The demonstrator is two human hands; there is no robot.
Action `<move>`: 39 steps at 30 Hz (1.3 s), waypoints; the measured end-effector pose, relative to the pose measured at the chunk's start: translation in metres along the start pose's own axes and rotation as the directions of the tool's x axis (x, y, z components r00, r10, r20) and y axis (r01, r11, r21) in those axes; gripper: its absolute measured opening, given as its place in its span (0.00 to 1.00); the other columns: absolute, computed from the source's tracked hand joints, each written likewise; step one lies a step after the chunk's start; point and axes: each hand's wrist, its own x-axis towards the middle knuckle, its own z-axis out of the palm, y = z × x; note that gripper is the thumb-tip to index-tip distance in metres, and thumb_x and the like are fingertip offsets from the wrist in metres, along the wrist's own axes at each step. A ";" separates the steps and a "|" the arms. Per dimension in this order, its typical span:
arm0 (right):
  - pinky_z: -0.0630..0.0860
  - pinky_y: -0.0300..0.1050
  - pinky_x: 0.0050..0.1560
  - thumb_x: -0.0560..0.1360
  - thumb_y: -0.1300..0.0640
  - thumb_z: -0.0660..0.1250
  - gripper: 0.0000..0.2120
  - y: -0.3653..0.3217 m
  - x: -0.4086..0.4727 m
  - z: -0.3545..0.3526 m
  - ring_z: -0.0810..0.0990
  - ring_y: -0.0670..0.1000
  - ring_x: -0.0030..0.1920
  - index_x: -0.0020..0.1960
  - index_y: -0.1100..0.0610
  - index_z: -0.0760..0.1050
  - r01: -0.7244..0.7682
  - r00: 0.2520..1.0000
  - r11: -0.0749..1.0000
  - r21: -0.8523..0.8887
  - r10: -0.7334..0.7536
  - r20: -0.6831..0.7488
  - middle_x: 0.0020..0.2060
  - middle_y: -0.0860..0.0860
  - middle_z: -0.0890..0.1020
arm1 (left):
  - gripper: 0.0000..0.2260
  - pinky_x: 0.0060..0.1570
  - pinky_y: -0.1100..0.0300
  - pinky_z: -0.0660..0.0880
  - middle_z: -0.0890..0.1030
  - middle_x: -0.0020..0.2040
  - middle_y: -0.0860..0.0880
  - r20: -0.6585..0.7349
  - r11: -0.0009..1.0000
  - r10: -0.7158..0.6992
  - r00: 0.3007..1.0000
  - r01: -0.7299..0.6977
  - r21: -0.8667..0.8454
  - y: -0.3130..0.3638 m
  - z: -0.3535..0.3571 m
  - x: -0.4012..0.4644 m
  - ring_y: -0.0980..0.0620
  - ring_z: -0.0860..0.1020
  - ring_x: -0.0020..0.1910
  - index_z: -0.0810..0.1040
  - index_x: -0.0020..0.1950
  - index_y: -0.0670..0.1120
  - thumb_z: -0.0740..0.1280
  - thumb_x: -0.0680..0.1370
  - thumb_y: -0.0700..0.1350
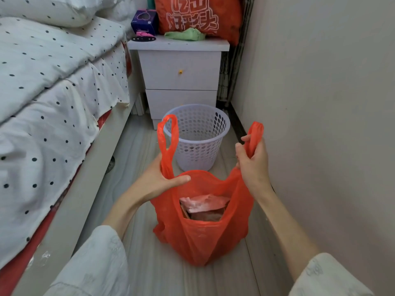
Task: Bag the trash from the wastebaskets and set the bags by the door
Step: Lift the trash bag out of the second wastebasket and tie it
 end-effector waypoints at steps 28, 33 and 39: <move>0.57 0.56 0.75 0.55 0.32 0.74 0.60 0.069 -0.025 -0.007 0.58 0.47 0.75 0.76 0.49 0.45 -0.145 0.921 0.943 -0.301 0.240 0.307 0.75 0.48 0.59 | 0.14 0.18 0.76 0.53 0.57 0.15 0.54 -0.184 0.452 -0.671 0.718 0.200 -0.870 -0.038 0.041 -0.023 0.62 0.53 0.12 0.63 0.37 0.47 0.49 0.82 0.47; 0.75 0.49 0.61 0.64 0.54 0.77 0.30 0.060 -0.015 0.042 0.80 0.50 0.57 0.64 0.57 0.71 -0.231 0.906 0.966 -0.118 0.257 0.337 0.56 0.53 0.82 | 0.14 0.20 0.77 0.53 0.58 0.16 0.56 -0.040 0.466 -0.600 0.799 0.308 -0.830 -0.028 0.047 -0.030 0.61 0.53 0.13 0.63 0.37 0.47 0.50 0.82 0.47; 0.70 0.52 0.39 0.72 0.61 0.66 0.15 0.075 -0.021 0.054 0.73 0.52 0.35 0.28 0.54 0.72 -0.180 0.934 0.929 -0.322 0.265 0.241 0.30 0.59 0.76 | 0.14 0.20 0.78 0.54 0.58 0.15 0.56 -0.132 0.485 -0.649 0.749 0.275 -0.830 -0.031 0.042 -0.031 0.61 0.53 0.12 0.63 0.36 0.46 0.50 0.82 0.45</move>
